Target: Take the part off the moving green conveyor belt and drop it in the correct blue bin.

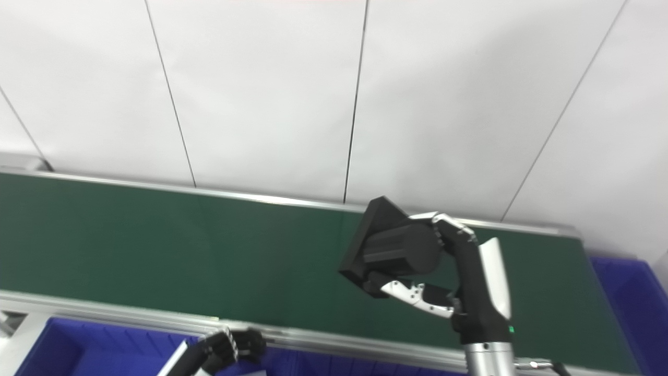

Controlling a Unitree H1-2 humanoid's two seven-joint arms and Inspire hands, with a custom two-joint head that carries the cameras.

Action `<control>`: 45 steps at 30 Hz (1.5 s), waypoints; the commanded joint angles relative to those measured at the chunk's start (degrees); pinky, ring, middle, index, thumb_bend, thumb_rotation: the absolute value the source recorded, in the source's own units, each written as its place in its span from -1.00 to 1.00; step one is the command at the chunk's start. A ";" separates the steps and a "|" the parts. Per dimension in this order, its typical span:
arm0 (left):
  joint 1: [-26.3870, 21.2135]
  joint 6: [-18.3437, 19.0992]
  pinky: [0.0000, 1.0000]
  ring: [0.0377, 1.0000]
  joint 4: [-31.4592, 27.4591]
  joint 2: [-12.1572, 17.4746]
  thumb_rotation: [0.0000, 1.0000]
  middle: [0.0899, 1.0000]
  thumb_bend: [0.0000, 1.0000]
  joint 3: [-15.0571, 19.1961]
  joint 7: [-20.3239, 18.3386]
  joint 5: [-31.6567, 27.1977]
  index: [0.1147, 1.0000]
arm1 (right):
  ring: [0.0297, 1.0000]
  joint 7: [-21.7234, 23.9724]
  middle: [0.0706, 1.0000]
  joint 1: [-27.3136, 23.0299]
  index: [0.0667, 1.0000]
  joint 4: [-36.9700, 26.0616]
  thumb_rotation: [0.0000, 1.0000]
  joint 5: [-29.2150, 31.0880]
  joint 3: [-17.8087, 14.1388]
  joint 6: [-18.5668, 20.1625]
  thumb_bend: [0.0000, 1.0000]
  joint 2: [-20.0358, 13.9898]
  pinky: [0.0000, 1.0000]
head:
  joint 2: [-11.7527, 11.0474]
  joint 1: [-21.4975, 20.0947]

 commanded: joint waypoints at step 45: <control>1.30 10.05 0.26 0.29 -13.69 1.83 0.52 0.27 0.50 3.09 -0.80 -3.35 0.21 | -0.22 -2.42 -0.12 14.28 -0.05 12.74 -1.00 -15.26 9.41 -4.06 0.00 -3.15 -0.22 | 11.56 -6.08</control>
